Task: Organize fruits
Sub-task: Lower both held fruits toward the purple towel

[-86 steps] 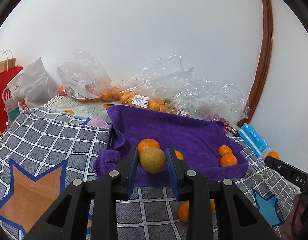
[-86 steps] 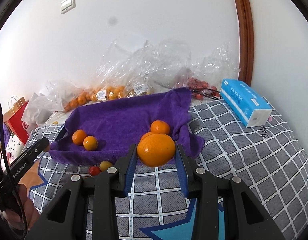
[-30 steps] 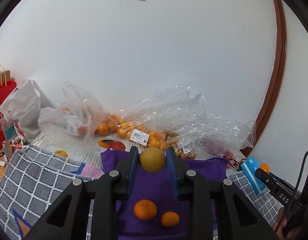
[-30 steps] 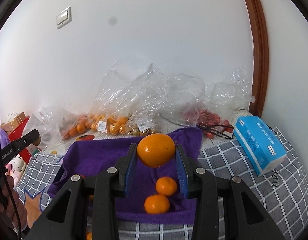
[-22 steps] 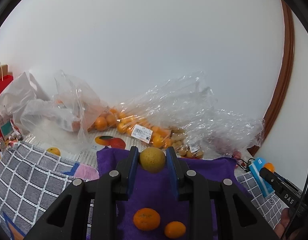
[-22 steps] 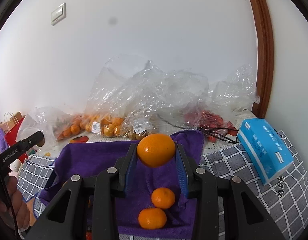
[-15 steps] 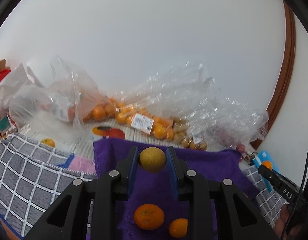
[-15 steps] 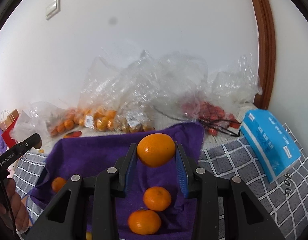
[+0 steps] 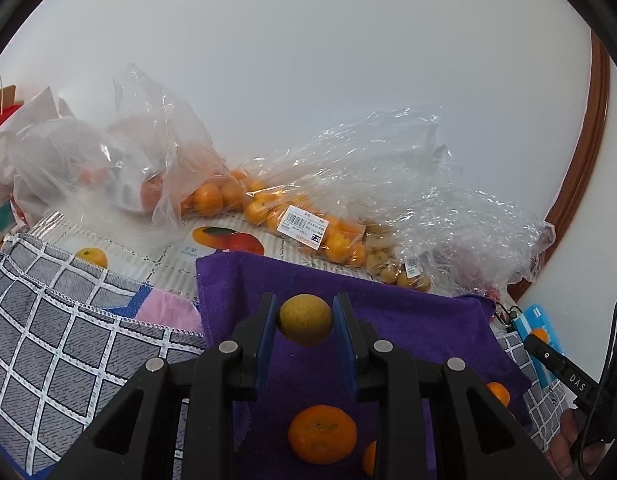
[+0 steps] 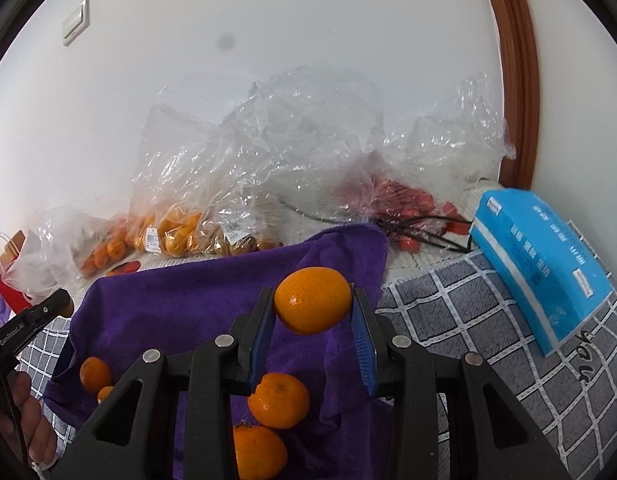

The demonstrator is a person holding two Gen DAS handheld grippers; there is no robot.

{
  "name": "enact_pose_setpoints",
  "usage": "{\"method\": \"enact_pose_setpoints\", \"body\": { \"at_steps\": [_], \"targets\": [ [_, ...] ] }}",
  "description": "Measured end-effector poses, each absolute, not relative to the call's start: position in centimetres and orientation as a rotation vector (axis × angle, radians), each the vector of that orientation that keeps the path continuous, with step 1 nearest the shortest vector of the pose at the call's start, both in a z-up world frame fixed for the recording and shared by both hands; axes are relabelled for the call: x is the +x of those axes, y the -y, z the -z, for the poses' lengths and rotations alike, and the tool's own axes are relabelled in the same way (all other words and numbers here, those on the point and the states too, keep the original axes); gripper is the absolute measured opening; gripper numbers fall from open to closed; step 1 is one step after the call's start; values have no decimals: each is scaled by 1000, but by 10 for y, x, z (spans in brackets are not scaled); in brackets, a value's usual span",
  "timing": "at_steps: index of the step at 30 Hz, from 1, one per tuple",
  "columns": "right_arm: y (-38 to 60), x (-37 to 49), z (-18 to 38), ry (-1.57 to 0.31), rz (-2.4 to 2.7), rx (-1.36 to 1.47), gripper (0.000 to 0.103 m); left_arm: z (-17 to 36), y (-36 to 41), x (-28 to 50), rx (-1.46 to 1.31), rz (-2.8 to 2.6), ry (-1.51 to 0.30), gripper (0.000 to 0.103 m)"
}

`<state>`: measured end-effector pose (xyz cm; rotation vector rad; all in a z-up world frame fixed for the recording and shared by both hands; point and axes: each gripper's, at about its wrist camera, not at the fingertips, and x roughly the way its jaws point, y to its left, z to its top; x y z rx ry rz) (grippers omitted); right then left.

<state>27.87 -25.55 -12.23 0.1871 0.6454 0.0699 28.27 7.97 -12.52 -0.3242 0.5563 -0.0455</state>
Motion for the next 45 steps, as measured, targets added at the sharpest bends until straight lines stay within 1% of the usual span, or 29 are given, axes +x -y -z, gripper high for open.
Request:
{"method": "enact_pose_setpoints", "body": {
  "at_steps": [10,19,27,34,45],
  "targets": [
    [244,285,141,-703,-97,151,37,139,-67,290,-291,82,-607,28],
    [240,288,156,-741,-117,167,37,152,-67,295,-315,82,-652,28],
    [232,285,162,-731,-111,128,38,154,-55,293,-256,86,-663,28],
    [229,285,164,-734,-115,129,38,162,-59,302,-286,81,-724,28],
    [228,286,165,-744,-115,116,38,164,-57,303,-283,85,-744,28]
  ]
}}
